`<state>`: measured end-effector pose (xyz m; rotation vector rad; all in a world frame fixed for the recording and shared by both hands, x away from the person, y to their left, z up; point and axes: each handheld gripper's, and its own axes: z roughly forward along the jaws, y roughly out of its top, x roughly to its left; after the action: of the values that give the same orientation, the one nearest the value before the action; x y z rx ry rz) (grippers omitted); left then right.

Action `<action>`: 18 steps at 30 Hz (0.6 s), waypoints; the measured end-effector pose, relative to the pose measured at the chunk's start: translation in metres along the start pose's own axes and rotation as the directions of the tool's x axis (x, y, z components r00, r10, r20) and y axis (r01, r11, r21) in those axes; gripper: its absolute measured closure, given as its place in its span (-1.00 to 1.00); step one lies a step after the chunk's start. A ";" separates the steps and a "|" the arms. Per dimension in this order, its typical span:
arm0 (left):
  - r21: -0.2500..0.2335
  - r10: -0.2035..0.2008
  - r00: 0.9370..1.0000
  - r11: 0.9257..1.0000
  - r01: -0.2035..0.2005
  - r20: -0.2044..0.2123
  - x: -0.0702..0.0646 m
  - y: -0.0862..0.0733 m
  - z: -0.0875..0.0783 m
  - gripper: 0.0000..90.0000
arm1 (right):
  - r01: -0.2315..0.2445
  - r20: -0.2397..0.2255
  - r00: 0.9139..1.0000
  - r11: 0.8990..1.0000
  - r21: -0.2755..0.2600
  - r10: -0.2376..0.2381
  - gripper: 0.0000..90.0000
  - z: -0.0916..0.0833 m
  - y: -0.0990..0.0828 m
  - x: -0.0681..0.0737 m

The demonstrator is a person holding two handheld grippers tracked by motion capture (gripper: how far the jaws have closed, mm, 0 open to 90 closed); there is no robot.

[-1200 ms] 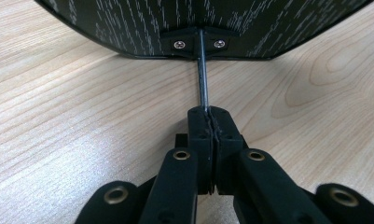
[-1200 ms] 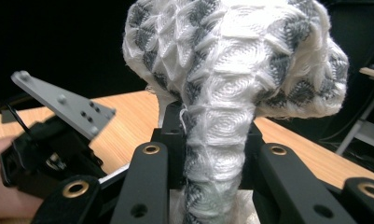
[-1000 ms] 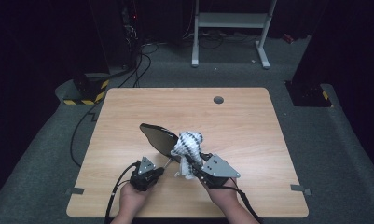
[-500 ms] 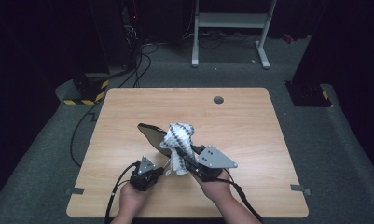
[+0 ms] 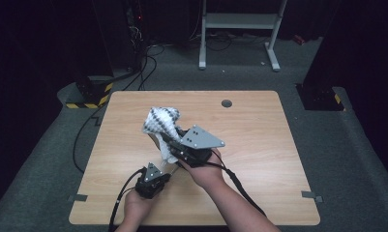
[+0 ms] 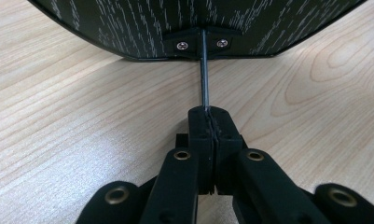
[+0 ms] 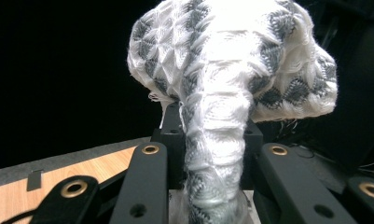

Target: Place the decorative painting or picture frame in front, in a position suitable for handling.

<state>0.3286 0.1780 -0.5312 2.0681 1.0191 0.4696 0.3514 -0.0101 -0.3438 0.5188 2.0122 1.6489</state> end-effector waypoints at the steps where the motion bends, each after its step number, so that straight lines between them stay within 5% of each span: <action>1: 0.000 -0.002 1.000 1.000 0.002 0.001 0.000 0.000 0.000 0.97 | 0.000 0.000 1.000 1.000 0.011 0.000 0.62 0.003 0.001 0.000; 5: 0.001 -0.008 1.000 1.000 0.008 0.009 0.001 0.000 0.000 0.97 | -0.006 0.004 1.000 1.000 0.028 0.006 0.63 0.005 -0.002 -0.001; 18: -0.003 -0.014 1.000 1.000 0.014 0.013 0.000 0.000 0.000 0.97 | -0.034 -0.001 0.999 0.999 -0.027 0.034 0.61 -0.026 -0.022 -0.001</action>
<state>0.3288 0.1780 -0.5317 2.0578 1.0234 0.4496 0.3372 -0.0359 -0.3608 0.5461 1.9891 1.6940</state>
